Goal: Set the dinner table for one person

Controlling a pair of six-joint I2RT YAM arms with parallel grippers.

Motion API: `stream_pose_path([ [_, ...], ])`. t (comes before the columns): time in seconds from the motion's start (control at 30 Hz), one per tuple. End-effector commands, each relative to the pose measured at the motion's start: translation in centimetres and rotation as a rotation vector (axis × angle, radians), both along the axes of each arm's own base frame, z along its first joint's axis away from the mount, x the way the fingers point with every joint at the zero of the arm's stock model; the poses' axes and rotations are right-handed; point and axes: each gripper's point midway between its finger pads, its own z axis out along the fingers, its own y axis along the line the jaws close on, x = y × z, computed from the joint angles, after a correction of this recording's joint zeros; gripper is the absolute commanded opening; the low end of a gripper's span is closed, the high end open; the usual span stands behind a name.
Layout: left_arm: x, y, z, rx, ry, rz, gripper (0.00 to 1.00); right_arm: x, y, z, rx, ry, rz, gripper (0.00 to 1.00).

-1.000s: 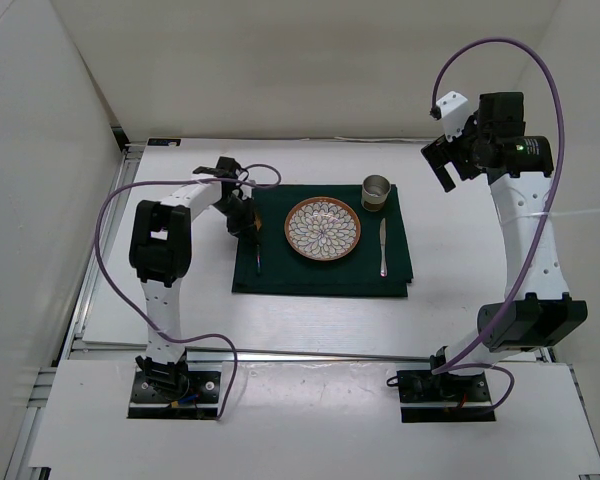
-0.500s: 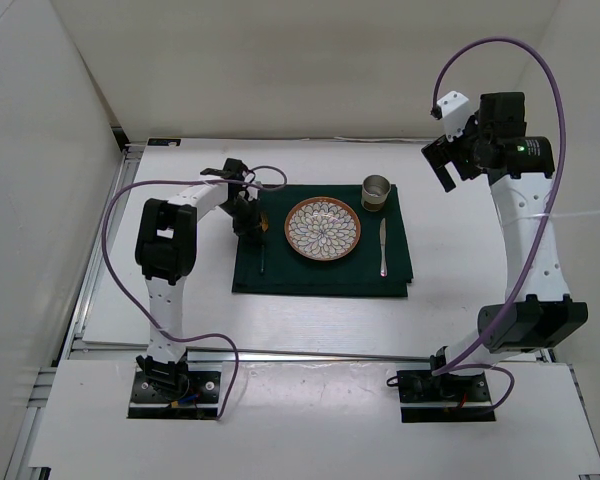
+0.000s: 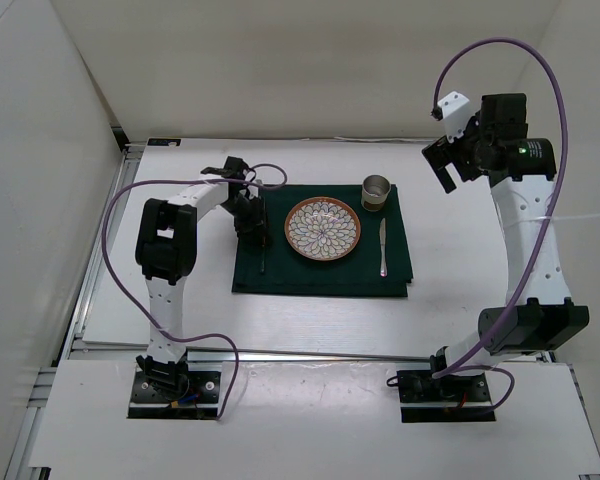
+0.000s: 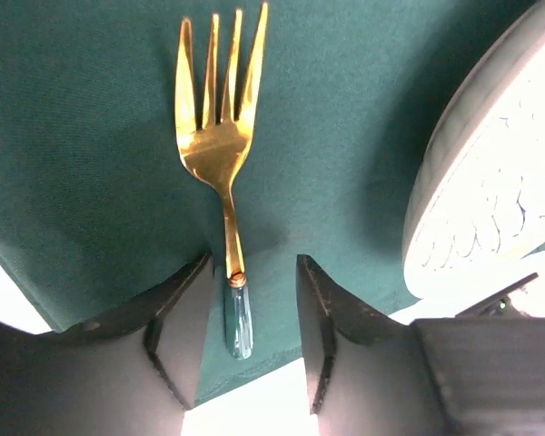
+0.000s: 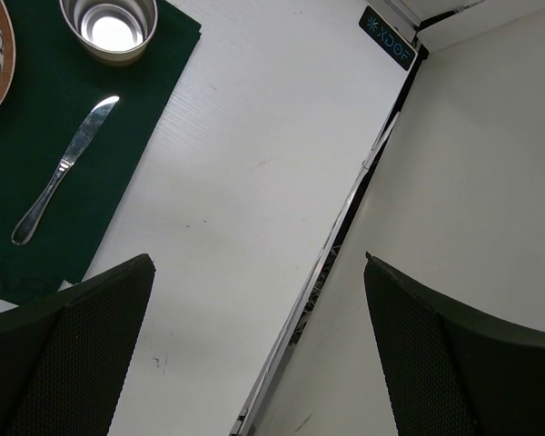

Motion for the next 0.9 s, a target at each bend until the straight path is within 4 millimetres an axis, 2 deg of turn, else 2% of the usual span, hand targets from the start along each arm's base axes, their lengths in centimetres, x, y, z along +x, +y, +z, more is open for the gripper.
stream_pose_path([
  [0.0,1.5,1.0,1.6,0.036,-0.080,0.016,0.54,-0.8,0.0,1.4,0.015,-0.043,0.003,1.00],
  [0.1,2.6,1.7,3.4,0.017,-0.129,0.028,0.55,-1.0,0.2,1.2,0.021,-0.032,0.011,1.00],
  [0.13,3.3,1.5,5.2,0.008,-0.174,0.021,0.55,-1.0,0.2,1.2,0.021,-0.032,0.011,1.00],
  [0.17,3.9,2.3,6.3,0.015,-0.203,0.027,0.56,-1.0,0.2,1.2,0.015,-0.032,0.017,1.00],
  [0.2,5.0,3.3,9.1,0.009,-0.281,0.027,0.58,-1.0,0.1,1.2,0.022,-0.032,0.017,1.00],
  [0.23,5.0,4.0,9.8,0.020,-0.294,0.042,0.60,-1.1,0.1,1.0,0.022,-0.023,0.017,1.00],
  [0.27,6.4,4.9,12.4,0.038,-0.375,0.037,0.67,-1.2,-0.4,0.7,0.022,-0.014,0.005,1.00],
  [0.3,6.8,5.8,14.0,0.043,-0.411,0.039,0.74,-1.3,-0.6,-0.3,0.027,0.014,0.002,1.00],
  [0.33,7.3,8.4,15.3,0.073,-0.435,0.078,0.84,-1.4,-1.5,-1.1,0.027,0.035,-0.024,1.00],
  [0.37,7.6,10.1,17.5,0.097,-0.491,0.104,0.90,-1.4,-2.1,-1.8,0.028,0.047,-0.040,1.00],
  [0.4,7.8,12.0,18.9,0.129,-0.538,0.117,1.00,-1.8,-2.7,-3.3,0.029,0.088,-0.057,1.00],
  [0.43,7.7,15.5,19.4,0.173,-0.551,0.181,1.00,-2.1,-4.1,-4.2,0.032,0.112,-0.099,1.00],
  [0.47,7.1,17.3,21.4,0.200,-0.603,0.214,1.00,-1.7,-4.9,-4.7,0.023,0.104,-0.109,1.00],
  [0.5,6.5,19.0,21.0,0.237,-0.609,0.214,1.00,-1.8,-6.6,-5.4,0.025,0.111,-0.155,1.00],
  [0.53,6.0,21.6,21.2,0.282,-0.620,0.264,1.00,-1.7,-7.6,-6.6,0.019,0.121,-0.171,1.00],
  [0.57,5.2,22.7,22.6,0.307,-0.662,0.284,1.00,-1.6,-8.2,-6.8,0.032,0.115,-0.182,1.00],
  [0.6,4.6,23.6,21.8,0.336,-0.662,0.262,1.00,-1.8,-9.4,-7.2,0.041,0.114,-0.214,1.00],
  [0.63,4.2,25.1,21.8,0.371,-0.662,0.297,1.00,-2.0,-9.7,-7.5,0.052,0.121,-0.220,1.00],
  [0.67,3.8,25.3,21.6,0.388,-0.658,0.289,1.00,-2.1,-10.0,-7.9,0.053,0.126,-0.229,1.00],
  [0.7,3.4,26.1,20.9,0.410,-0.648,0.297,1.00,-2.1,-10.0,-7.9,0.053,0.126,-0.229,1.00],
  [0.73,3.2,27.0,21.0,0.459,-0.646,0.333,1.00,-2.0,-10.3,-8.5,0.071,0.135,-0.242,1.00],
  [0.8,2.6,27.5,19.7,0.450,-0.611,0.342,1.00,-1.9,-10.2,-8.8,0.081,0.134,-0.251,1.00],
  [0.87,2.1,27.5,19.4,0.435,-0.603,0.342,1.00,-2.0,-10.0,-9.2,0.098,0.144,-0.253,1.00],
])
